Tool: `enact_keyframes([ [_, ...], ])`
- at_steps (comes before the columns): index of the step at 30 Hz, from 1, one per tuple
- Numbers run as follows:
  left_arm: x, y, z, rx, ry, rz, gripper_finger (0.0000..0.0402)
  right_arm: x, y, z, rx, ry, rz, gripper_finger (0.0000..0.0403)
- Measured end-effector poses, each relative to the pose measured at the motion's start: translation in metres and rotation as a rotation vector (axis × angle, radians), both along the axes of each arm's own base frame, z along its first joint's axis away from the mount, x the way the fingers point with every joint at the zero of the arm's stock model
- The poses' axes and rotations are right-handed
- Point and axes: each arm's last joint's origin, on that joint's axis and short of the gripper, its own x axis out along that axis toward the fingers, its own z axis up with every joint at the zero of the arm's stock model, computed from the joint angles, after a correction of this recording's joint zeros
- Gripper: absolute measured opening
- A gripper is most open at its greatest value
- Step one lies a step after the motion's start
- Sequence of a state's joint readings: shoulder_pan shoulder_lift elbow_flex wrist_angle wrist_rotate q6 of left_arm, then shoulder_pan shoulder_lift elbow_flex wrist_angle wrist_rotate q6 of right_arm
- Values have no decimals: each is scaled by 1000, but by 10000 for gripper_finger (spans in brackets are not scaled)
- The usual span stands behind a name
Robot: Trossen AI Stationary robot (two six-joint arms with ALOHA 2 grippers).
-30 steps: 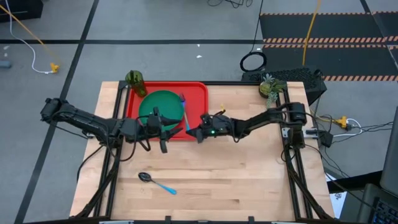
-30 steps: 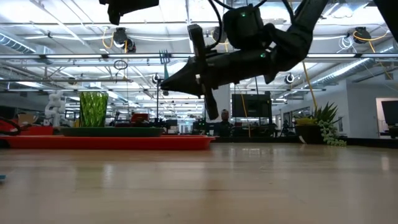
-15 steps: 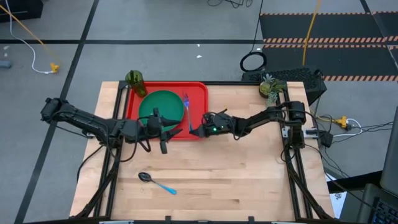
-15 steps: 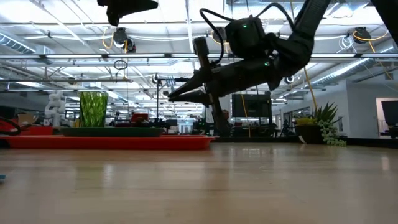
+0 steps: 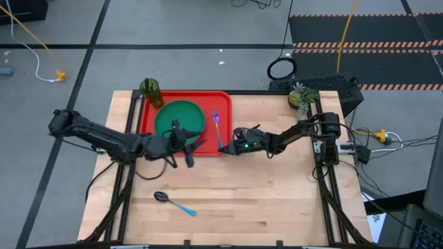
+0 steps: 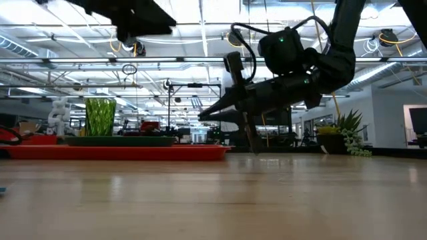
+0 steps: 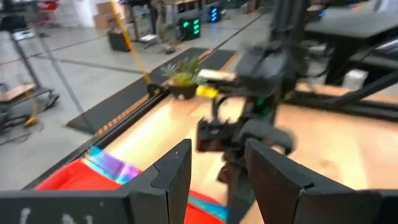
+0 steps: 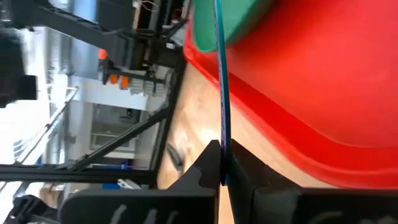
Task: Pick and place plate/cup/fork/spoon on tray
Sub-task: Put the blue fork on the orange tray to the right side of the green plate
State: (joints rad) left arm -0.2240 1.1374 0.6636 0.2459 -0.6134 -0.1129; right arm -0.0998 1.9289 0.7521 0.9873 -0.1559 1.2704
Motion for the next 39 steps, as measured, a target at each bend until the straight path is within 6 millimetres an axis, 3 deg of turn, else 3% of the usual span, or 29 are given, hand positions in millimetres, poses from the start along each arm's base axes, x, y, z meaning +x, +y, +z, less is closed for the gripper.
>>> enact_keyframes([
  [6, 26, 12, -26, -40, 41, 78, 152, 0, 0, 0, -6, -3, 4, 0],
  [11, 42, 29, -38, -242, -9, 160, 152, 0, 0, -1, -12, 7, 6, 0],
  [22, 55, 44, -70, -526, -8, 241, 153, 0, -1, 0, -93, 4, -48, 1],
  [32, 57, 66, -68, -592, -80, 325, 153, 0, 2, 0, -118, 5, -85, 3],
  [39, 89, 70, -60, -563, 11, 325, 153, 0, 5, -1, -136, 6, -96, 3],
])
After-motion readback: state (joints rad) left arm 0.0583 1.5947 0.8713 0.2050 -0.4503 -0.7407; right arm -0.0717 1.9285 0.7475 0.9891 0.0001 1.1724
